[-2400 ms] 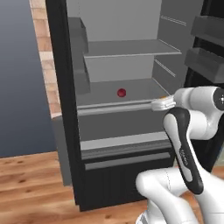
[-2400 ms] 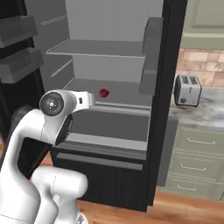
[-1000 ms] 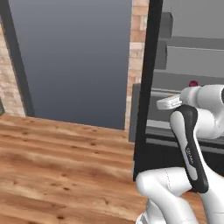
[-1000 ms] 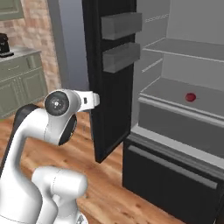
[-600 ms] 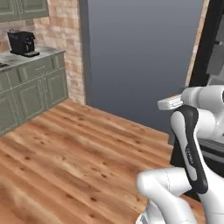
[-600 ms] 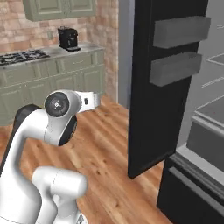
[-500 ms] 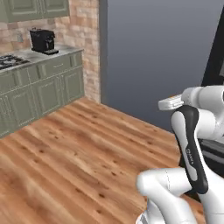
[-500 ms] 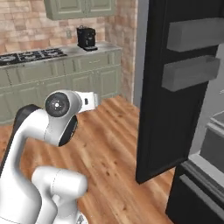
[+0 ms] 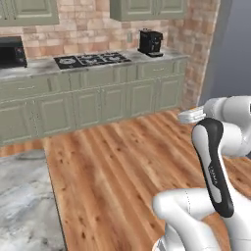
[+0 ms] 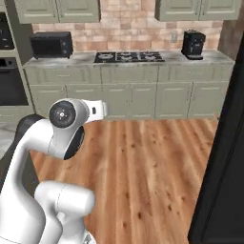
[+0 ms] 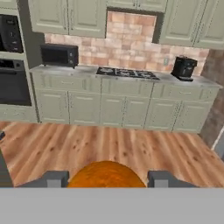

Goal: Retrieve the tangerine and pear from the fridge and place them into the bowl on the dining table.

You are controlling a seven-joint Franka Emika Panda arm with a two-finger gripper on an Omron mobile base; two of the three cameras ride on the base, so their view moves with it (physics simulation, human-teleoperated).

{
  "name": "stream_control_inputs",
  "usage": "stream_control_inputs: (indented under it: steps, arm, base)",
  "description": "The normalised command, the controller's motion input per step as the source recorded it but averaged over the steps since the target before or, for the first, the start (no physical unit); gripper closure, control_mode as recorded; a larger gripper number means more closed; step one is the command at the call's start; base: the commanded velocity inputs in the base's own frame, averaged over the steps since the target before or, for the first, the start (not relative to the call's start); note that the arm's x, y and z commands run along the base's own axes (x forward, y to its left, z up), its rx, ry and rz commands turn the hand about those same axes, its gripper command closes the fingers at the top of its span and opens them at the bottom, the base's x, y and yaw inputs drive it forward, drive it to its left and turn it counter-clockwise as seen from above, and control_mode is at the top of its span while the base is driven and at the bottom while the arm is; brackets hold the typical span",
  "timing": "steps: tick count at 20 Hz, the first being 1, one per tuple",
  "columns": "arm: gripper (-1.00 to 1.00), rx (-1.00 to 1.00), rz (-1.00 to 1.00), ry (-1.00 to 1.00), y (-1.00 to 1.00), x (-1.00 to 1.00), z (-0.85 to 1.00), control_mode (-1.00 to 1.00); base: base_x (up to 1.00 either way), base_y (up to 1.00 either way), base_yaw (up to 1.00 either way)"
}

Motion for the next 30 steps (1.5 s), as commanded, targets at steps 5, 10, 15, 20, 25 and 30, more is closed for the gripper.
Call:
stream_control_inputs:
  steps: [5, 10, 15, 20, 25, 30]
  arm:
    - [1.0, 0.0, 0.0, 0.0, 0.0, 0.0, 0.0, 1.0]
    - [1.0, 0.0, 0.0, 0.0, 0.0, 0.0, 0.0, 1.0]
    - [1.0, 0.0, 0.0, 0.0, 0.0, 0.0, 0.0, 1.0]
    - [1.0, 0.0, 0.0, 0.0, 0.0, 0.0, 0.0, 1.0]
    - [1.0, 0.0, 0.0, 0.0, 0.0, 0.0, 0.0, 1.0]
    - [1.0, 0.0, 0.0, 0.0, 0.0, 0.0, 0.0, 1.0]
  base:
    - [-0.03, 0.0, 0.71]
    - [0.22, 0.01, 0.58]
    - [0.97, 0.0, 0.28]
    - [1.0, 0.0, 0.17]
    - [1.0, -0.17, 0.48]
    - [0.83, -0.03, 0.77]
